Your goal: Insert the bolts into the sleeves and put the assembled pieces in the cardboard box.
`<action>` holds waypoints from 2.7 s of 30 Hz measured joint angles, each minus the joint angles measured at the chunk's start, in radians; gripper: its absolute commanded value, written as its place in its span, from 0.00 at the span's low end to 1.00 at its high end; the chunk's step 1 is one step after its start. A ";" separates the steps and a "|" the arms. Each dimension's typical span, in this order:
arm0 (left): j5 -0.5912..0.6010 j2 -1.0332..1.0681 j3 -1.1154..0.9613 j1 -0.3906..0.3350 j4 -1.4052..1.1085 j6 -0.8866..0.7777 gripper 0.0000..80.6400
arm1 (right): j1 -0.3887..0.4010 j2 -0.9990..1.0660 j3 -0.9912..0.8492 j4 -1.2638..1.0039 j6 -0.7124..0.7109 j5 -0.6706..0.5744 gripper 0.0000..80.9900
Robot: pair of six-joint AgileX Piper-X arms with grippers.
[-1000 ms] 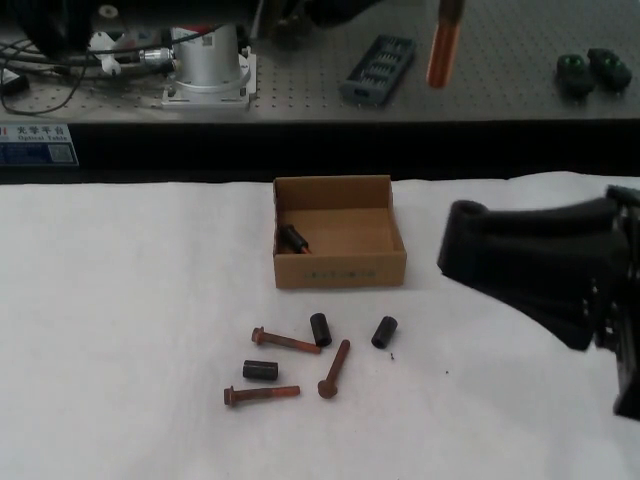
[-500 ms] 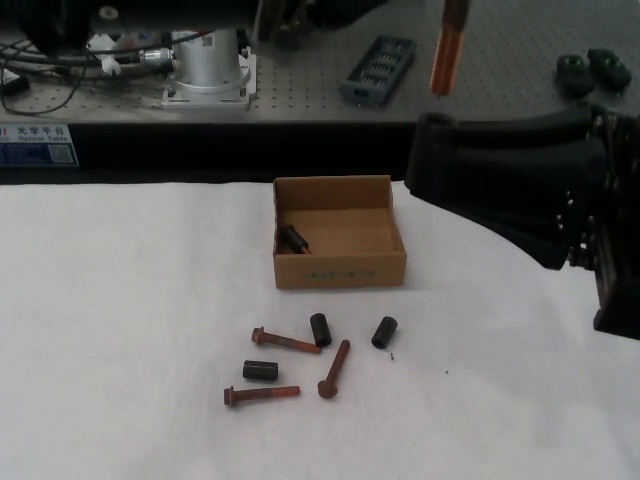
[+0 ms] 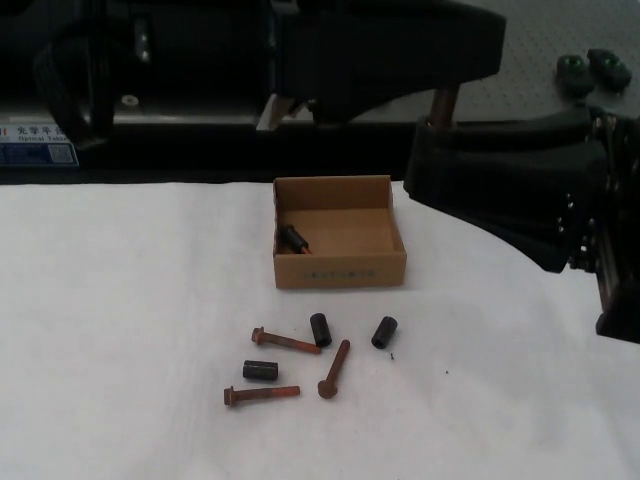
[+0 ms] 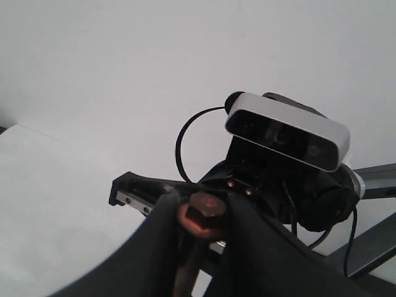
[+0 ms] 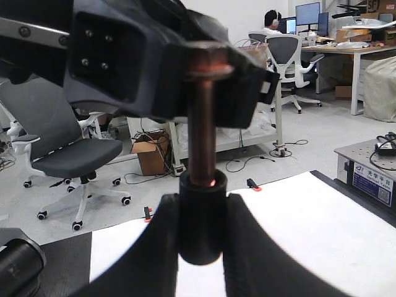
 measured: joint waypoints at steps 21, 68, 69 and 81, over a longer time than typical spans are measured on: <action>0.105 -0.007 -0.010 0.009 0.235 0.087 0.01 | 0.000 0.007 0.002 0.038 0.013 -0.121 0.04; -0.450 -0.063 -0.002 0.089 0.430 0.300 0.39 | -0.123 0.209 -0.159 0.248 0.147 0.118 0.04; -0.453 -0.068 -0.002 0.103 0.478 0.302 0.39 | -0.130 0.237 -0.193 0.271 0.155 0.118 0.04; -0.456 -0.079 -0.002 0.121 0.558 0.338 0.39 | -0.168 0.635 -0.615 0.561 0.186 0.128 0.04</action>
